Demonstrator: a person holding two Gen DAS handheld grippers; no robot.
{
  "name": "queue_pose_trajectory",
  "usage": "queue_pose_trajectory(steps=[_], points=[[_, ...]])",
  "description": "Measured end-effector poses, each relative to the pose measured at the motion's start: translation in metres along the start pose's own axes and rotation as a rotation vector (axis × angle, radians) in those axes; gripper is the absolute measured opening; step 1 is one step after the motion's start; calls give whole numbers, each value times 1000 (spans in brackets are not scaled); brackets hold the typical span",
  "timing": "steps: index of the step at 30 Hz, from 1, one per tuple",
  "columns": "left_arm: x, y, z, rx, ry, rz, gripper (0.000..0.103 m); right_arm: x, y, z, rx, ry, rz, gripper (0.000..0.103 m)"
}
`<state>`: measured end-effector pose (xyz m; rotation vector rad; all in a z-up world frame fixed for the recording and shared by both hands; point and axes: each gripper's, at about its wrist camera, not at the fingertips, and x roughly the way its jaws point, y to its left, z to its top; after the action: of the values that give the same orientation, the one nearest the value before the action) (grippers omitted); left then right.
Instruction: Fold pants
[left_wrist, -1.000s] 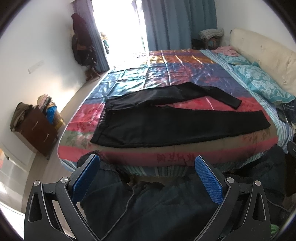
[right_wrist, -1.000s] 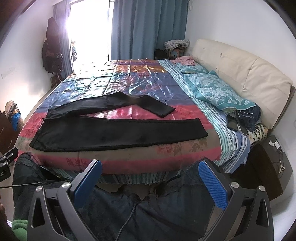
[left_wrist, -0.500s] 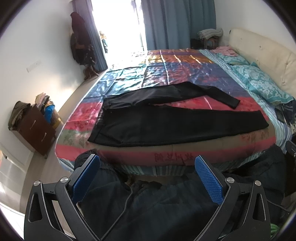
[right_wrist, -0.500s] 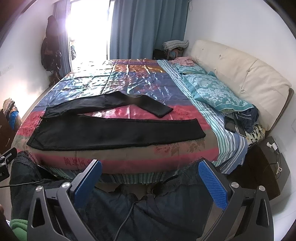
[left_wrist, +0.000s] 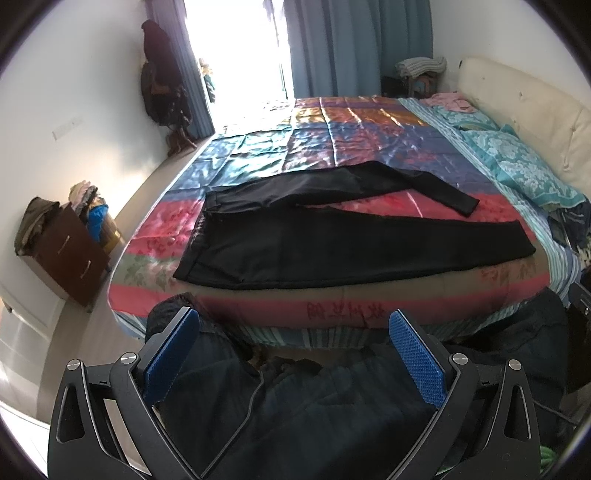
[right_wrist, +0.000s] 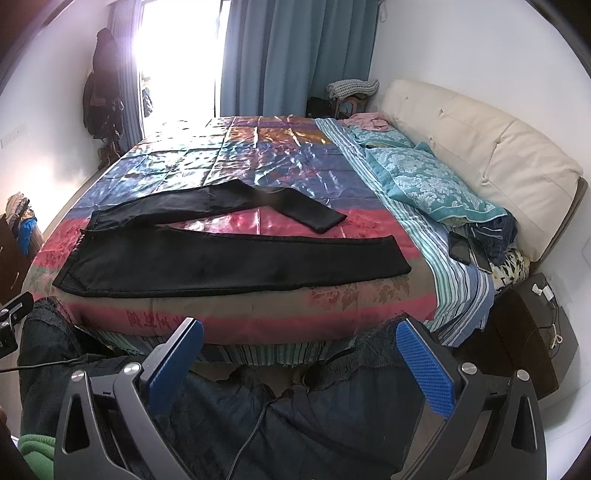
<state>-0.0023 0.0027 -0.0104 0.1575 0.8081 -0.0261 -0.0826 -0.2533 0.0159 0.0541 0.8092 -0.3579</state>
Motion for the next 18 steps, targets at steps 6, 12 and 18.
queue_pose_trajectory(steps=[6,12,18], points=[[0,0,-1,-1,2,0,103,0,0,0,0,0,0,103],[0,0,-1,-2,3,-1,103,0,0,-1,0,1,1,103],[-1,-3,-7,-4,5,-1,103,0,0,-1,0,0,1,103]])
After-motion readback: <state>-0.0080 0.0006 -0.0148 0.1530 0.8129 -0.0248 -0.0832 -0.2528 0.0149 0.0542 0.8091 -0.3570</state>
